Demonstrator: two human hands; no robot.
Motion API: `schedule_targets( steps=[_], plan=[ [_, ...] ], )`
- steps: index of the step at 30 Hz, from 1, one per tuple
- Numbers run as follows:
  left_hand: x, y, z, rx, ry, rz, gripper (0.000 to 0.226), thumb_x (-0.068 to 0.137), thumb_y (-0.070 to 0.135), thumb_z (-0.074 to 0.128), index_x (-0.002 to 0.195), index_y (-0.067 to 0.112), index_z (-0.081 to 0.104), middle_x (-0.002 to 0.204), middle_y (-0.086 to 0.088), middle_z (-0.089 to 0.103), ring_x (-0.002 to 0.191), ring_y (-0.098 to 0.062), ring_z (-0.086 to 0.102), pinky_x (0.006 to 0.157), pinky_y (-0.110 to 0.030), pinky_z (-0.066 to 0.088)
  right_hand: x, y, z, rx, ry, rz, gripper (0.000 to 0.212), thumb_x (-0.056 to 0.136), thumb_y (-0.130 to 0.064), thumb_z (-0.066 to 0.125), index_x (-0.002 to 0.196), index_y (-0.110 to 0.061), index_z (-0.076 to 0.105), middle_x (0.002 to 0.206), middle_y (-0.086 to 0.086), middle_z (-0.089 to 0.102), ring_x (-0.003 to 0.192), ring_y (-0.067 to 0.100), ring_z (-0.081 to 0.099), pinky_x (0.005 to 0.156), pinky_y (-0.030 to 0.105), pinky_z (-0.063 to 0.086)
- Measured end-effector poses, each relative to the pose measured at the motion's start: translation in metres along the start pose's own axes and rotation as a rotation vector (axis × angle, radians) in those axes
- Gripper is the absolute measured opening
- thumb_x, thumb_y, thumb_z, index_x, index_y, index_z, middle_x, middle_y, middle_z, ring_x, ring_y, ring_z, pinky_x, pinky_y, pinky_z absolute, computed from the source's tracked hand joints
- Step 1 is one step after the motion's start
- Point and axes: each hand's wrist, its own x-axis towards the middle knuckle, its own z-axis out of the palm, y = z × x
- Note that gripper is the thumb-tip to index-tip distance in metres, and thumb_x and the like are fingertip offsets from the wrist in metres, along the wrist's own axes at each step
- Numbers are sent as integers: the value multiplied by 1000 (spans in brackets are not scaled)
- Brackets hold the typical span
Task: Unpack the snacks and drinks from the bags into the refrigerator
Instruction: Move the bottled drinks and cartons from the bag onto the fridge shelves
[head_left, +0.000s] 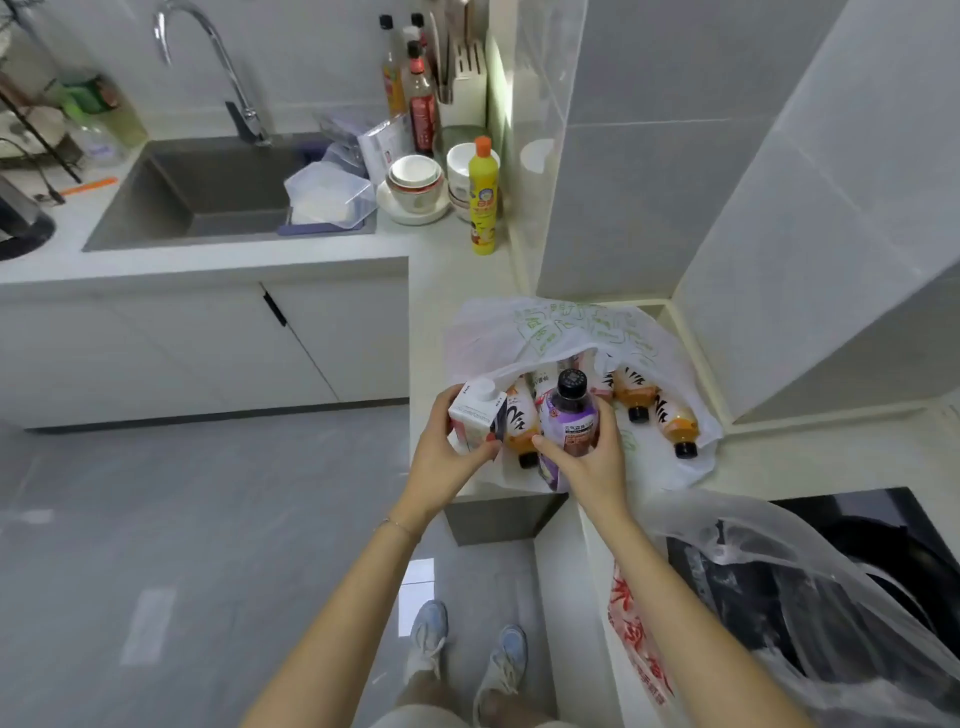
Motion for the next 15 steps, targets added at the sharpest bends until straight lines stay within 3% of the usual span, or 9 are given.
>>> schedule_targets(
  steps=[2,7,11,15],
  plan=[
    [-16,1,-19,-51,56,-53,65,80,6,76,130,34,45,125,17,58,115,-3,56,90,-17,48,-9,-17,15,56,-71,-41,76,63,-25,89,124,-41,46,125,-16,54,115,-3,54,97,28,49],
    [-61,1,-73,-142,124,-105,58,79,10,64,127,31,41,117,12,61,100,-2,60,89,-22,51,-41,-59,59,138,-309,-143,76,64,-22,88,125,-42,46,127,-8,56,117,8,56,98,30,48],
    [-107,-2,-117,-187,232,-107,49,79,16,61,120,28,38,117,2,59,99,-4,59,89,-25,50,-82,-94,107,163,-497,-208,71,60,-40,82,122,-42,47,122,-5,58,111,10,59,89,24,53],
    [-169,-7,-167,-207,354,-73,55,80,24,66,129,23,43,121,2,61,107,-7,59,94,-28,49,-136,-118,158,162,-638,-256,66,60,-45,82,117,-46,48,116,-11,59,105,6,61,83,22,54]
  ],
)
